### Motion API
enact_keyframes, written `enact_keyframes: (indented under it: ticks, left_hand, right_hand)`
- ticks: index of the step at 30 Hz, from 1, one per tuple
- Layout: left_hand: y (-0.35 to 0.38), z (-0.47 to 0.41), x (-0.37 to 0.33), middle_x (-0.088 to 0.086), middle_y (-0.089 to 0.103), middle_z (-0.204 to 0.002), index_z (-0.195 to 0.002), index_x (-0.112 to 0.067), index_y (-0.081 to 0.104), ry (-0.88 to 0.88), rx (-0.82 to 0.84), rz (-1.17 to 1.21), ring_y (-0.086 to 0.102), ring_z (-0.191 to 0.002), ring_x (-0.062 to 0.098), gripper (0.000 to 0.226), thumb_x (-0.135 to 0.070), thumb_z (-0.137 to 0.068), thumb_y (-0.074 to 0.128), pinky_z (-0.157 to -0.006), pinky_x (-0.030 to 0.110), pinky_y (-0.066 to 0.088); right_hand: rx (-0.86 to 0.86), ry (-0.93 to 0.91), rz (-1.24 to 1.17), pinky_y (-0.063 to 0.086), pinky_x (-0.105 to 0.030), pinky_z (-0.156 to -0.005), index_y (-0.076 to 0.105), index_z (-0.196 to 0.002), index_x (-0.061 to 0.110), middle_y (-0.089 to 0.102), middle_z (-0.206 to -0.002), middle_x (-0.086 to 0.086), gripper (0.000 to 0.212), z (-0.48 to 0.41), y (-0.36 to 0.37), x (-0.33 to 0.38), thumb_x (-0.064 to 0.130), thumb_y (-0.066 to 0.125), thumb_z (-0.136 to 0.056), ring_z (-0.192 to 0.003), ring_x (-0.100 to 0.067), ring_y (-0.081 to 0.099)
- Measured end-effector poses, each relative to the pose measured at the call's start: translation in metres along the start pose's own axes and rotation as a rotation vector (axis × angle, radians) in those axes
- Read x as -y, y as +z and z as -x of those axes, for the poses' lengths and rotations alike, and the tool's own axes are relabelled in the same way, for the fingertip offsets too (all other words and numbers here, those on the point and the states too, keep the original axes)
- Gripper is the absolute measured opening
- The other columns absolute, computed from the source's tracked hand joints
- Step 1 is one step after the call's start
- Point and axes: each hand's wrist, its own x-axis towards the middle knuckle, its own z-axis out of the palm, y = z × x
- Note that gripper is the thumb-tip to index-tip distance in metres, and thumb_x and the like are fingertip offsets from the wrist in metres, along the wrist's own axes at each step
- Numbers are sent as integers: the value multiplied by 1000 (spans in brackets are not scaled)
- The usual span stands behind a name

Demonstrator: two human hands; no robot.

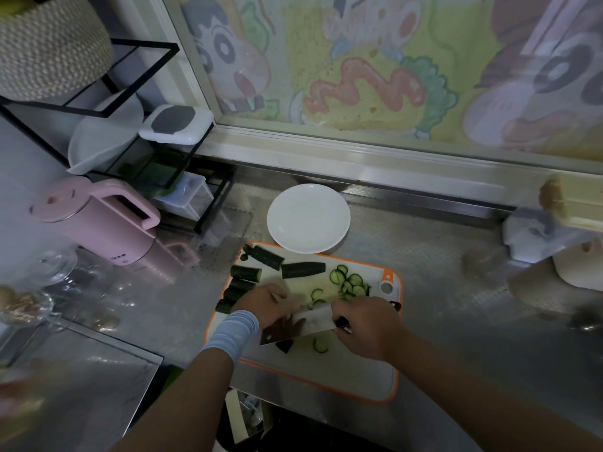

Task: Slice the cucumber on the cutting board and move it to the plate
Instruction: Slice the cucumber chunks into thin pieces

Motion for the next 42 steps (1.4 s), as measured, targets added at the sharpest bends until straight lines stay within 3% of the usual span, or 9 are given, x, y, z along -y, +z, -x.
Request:
enact_keyframes:
  ticks: [5,10,13,16,21,28,36,40,42]
  left_hand:
    - [4,4,-6,-6,67,-91,-95,-38,62,47,-44,-7,60,-80,11,21,-35,-76,72,-80,23,49]
    - [11,8,-22,-13,68,-92,-93,-35,71,197,-189,137,60,-82,7,13,-29,-86,63,-80,20,48]
    - [19,15,-25,-17,67,-91,-78,-36,74,358,-77,11,60,-82,2,32,-9,-84,57,-82,18,48]
    - [20,9,-17,-12,66,-113,-97,-38,73,403,-80,-244,57,-105,16,53,4,-76,48,-96,29,46]
    - [13,11,-16,-5,59,-119,-111,-32,68,252,-267,23,56,-105,16,57,9,-83,40,-92,21,43]
    - [9,27,2,-10,66,-88,-79,-29,64,59,-628,548,60,-85,14,35,-1,-88,45,-84,29,48]
    - [53,46,25,1,60,-86,-81,-17,58,-32,-428,264,57,-80,22,17,-3,-80,48,-70,24,40]
    - [66,49,31,5,56,-95,-85,-15,56,9,-393,153,54,-89,25,9,-12,-76,55,-77,34,47]
    - [74,48,35,6,51,-108,-101,-14,57,46,-396,49,50,-100,27,29,-23,-73,62,-85,38,47]
  right_hand:
    - [0,-14,5,27,-24,-45,47,-75,29,53,-61,6,13,0,0,3,35,58,-74,-52,-16,47]
    - [-6,-3,-7,33,-26,-45,48,-75,28,53,-62,6,11,0,0,5,35,56,-76,-54,-16,46]
    - [0,16,-3,33,-27,-45,48,-75,27,54,-63,5,12,0,-1,5,37,53,-77,-55,-17,48]
    - [5,21,-6,29,-26,-47,47,-76,28,54,-63,6,12,3,0,4,39,51,-78,-55,-17,49]
    - [63,110,-63,42,-27,-51,50,-85,28,62,-72,5,16,8,0,0,43,46,-83,-64,-16,57]
    - [203,463,-302,41,-30,-58,53,-79,26,59,-75,3,23,16,6,5,39,42,-93,-71,-17,55]
    - [301,577,-494,50,-36,-68,54,-83,25,61,-81,0,15,36,43,30,37,49,-89,-76,-18,58]
    - [233,590,-483,45,-37,-62,48,-77,26,57,-75,1,18,40,50,33,38,49,-92,-71,-20,56]
    - [156,609,-480,45,-36,-61,53,-85,24,58,-76,1,17,41,49,29,38,49,-94,-71,-20,56]
